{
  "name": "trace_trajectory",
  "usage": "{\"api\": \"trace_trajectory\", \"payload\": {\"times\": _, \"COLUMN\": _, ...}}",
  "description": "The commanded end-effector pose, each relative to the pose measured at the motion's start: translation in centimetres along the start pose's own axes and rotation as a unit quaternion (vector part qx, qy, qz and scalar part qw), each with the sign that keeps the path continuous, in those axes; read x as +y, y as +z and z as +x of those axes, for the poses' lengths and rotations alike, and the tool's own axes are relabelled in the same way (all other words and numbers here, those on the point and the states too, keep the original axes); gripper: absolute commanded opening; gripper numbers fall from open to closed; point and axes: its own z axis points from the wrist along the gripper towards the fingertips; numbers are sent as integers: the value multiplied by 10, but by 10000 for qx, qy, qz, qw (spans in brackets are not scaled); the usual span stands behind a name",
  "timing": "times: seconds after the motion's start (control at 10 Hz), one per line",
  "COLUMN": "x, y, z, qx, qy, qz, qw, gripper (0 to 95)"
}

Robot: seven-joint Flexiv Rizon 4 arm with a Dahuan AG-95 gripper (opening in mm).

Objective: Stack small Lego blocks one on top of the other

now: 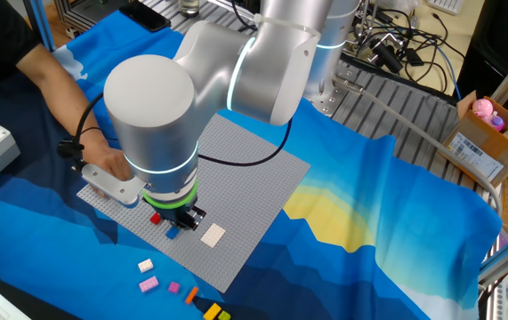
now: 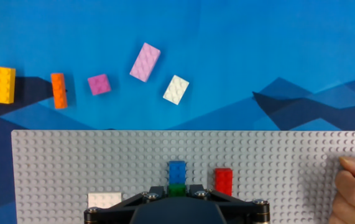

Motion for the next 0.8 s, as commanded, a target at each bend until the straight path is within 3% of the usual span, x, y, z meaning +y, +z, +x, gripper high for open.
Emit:
{"api": "trace_trajectory", "payload": {"times": 0.1, "x": 0, "y": 2, "z": -1, "qx": -25, "qy": -2, "qz": -2, "qw": 10000, "gripper": 0}}
{"api": "trace_trajectory", "payload": {"times": 0.8, "x": 0, "y": 2, "z": -3, "qx": -21, "qy": -104, "qz": 2, "qw": 9999, "gripper": 0}}
